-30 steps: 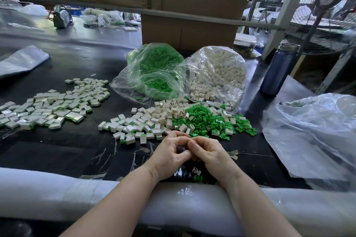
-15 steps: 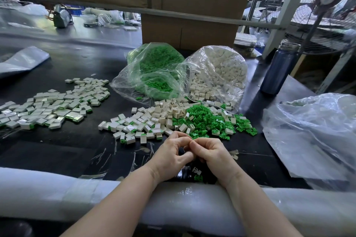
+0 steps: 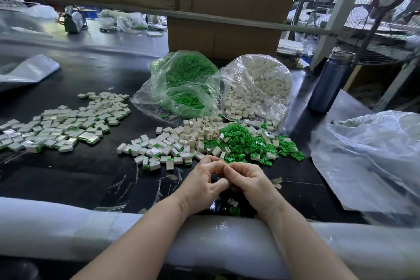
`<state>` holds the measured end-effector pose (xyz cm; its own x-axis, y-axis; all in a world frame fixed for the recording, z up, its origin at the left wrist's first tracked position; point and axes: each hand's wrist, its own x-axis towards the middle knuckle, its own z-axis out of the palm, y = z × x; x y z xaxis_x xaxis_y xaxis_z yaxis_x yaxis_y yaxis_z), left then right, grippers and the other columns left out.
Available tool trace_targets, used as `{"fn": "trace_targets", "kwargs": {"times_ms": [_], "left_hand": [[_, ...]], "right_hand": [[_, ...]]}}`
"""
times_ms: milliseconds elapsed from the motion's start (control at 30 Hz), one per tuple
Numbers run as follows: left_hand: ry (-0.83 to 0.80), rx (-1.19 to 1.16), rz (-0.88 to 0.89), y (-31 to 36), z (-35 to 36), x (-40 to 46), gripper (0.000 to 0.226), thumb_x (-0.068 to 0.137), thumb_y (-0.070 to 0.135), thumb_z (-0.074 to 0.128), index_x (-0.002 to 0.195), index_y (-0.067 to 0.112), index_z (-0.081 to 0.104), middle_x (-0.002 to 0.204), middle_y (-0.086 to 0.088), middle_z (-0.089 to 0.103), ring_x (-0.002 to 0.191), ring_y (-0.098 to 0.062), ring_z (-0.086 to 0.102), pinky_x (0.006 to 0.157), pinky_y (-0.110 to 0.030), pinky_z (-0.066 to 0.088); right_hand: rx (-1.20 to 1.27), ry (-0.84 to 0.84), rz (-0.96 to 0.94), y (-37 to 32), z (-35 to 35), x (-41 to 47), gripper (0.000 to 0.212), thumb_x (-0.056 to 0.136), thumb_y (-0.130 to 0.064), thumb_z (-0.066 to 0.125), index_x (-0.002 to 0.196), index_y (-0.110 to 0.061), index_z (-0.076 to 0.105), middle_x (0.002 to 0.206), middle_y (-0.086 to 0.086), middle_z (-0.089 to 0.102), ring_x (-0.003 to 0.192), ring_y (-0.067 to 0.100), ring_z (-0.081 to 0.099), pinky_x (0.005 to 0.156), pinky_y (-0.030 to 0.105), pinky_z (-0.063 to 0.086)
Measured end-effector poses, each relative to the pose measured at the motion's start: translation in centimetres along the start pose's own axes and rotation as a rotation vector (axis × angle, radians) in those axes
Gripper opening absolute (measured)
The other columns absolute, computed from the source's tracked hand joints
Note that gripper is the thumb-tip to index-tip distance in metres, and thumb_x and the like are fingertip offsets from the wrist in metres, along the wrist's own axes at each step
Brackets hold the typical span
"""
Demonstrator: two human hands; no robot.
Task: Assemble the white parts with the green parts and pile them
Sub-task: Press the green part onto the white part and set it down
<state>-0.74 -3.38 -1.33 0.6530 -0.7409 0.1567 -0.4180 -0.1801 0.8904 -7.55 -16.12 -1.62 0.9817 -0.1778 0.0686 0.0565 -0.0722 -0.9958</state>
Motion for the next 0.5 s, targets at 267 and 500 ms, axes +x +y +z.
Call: {"fn": "trace_targets", "kwargs": {"times_ms": [267,500], "left_hand": [[-0.025,0.011,-0.032,-0.32,0.08,-0.01,0.014,0.084,0.009,0.061,0.096,0.012,0.066,0.109,0.0,0.048,0.098,-0.026,0.057,0.09,-0.045,0.048],[-0.026,0.039,-0.049,0.1,0.06,-0.09,0.019,0.076,0.023,0.059,0.092,0.015,0.065,0.107,0.003,0.049,0.096,-0.026,0.057,0.09,-0.042,0.048]], "right_hand": [[0.005,0.024,0.035,-0.04,-0.03,0.05,0.024,0.091,-0.01,0.055,0.072,-0.011,0.07,0.065,0.006,0.064,0.064,0.016,0.058,0.061,0.025,0.049],[0.0,0.039,0.029,-0.21,0.03,-0.02,0.026,0.091,-0.008,0.054,0.069,-0.009,0.069,0.06,0.004,0.062,0.058,0.013,0.056,0.057,0.023,0.046]]}}
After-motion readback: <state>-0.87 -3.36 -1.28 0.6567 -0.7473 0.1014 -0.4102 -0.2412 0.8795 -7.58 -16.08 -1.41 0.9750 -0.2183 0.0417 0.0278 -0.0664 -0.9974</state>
